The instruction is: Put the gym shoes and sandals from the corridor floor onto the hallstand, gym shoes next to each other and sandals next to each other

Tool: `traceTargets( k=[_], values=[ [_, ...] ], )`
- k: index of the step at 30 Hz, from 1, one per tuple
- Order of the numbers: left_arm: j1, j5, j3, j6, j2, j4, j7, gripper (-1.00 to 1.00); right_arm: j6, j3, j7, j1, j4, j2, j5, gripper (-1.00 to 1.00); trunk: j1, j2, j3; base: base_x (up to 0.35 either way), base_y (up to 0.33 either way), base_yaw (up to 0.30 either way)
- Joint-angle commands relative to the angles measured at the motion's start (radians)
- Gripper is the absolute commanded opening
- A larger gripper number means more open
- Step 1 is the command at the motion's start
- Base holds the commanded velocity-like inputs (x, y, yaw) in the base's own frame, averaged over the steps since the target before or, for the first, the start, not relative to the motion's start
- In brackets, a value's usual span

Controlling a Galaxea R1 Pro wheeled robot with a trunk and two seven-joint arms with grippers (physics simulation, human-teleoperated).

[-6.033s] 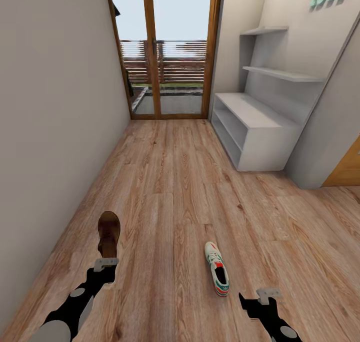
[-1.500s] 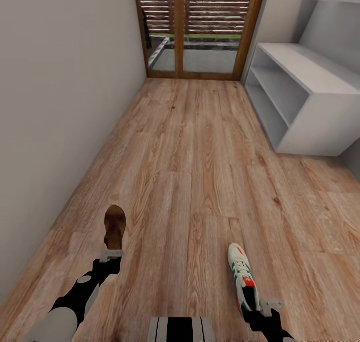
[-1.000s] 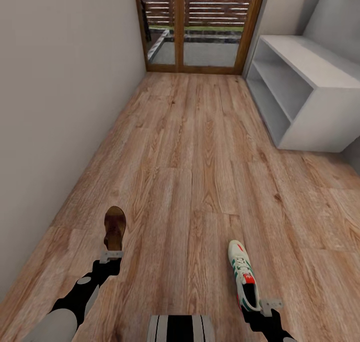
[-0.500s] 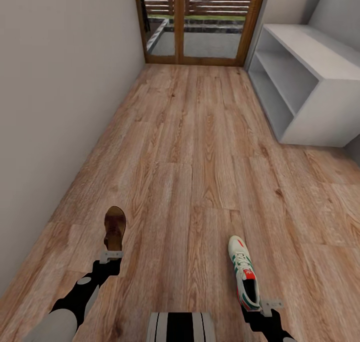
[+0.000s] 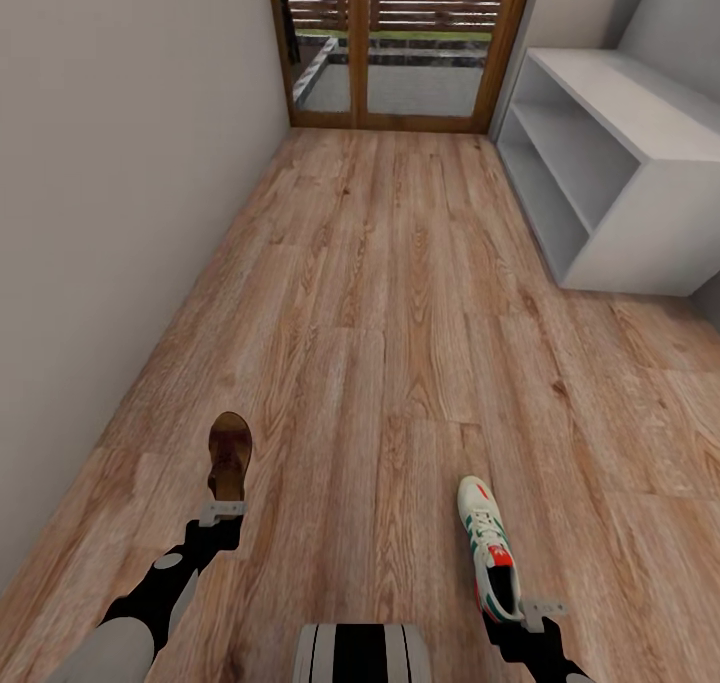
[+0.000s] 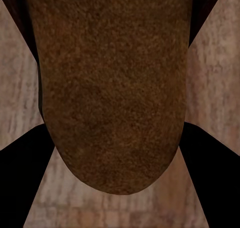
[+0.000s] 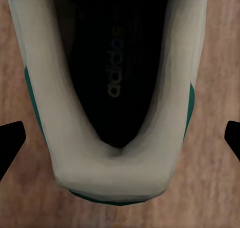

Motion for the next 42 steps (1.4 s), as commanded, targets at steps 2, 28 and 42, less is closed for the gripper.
traceTargets(
  k=[2,28,42],
  values=[
    [-0.001,-0.009,0.009,-0.004,-0.001,0.0,-0.007,-1.0,-0.003,-0.009,0.005,-0.001,0.001,0.0,0.01,1.0,0.0,0.0,-0.001,0.019,0.0,0.0],
    [-0.001,-0.009,0.007,-0.004,0.001,0.0,-0.007,-1.0,-0.002,-0.009,0.005,-0.001,0.001,0.001,0.01,-1.0,0.0,0.0,-0.001,0.002,0.0,0.0],
    [-0.001,-0.009,0.007,-0.005,0.001,0.0,-0.007,-1.0,-0.002,-0.009,0.006,-0.001,0.0,0.0,0.01,-1.0,0.0,0.0,-0.001,0.0,0.0,0.0]
  ],
)
